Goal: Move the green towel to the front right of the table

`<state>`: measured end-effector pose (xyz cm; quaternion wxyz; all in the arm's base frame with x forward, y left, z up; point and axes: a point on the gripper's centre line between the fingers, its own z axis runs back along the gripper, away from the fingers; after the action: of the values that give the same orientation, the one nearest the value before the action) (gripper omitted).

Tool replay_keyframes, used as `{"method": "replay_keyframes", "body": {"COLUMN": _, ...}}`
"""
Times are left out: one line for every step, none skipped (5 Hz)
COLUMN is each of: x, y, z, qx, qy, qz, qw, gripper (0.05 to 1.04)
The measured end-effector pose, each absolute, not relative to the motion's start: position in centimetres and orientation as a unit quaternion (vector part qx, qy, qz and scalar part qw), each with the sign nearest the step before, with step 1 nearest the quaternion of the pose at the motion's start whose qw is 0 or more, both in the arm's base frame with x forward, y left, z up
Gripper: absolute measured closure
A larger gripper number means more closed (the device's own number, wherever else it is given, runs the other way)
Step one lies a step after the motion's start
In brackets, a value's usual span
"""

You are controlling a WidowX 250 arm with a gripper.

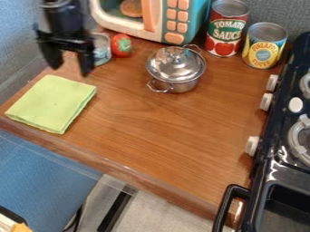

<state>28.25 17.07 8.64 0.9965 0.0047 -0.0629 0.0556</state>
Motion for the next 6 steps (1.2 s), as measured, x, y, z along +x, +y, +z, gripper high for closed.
{"method": "replay_keyframes", "body": {"x": 26.3, "y": 19.0, "z": 8.1, "qx": -0.022, "qy": -0.056, "qz": 0.04, "qw": 0.997, "gripper": 0.083}}
{"method": "replay_keyframes", "body": {"x": 25.0, "y": 20.0, "z": 7.4, "qx": -0.028, "qy": -0.044, "qz": 0.021, "qw": 0.998, "gripper": 0.083}}
{"method": "replay_keyframes", "body": {"x": 23.9, "y": 20.0, "z": 5.6, "qx": -0.009, "qy": -0.036, "qz": 0.03, "qw": 0.999, "gripper": 0.083}}
{"method": "replay_keyframes", "body": {"x": 23.3, "y": 19.4, "z": 4.2, "qx": -0.005, "qy": -0.038, "qz": 0.049, "qw": 0.998, "gripper": 0.083}}
{"method": "replay_keyframes", "body": {"x": 23.1, "y": 19.4, "z": 3.2, "qx": 0.014, "qy": -0.047, "qz": 0.076, "qw": 0.996, "gripper": 0.083}}
{"method": "replay_keyframes", "body": {"x": 23.3, "y": 19.2, "z": 3.2, "qx": 0.014, "qy": -0.05, "qz": 0.088, "qw": 0.995, "gripper": 0.083}}
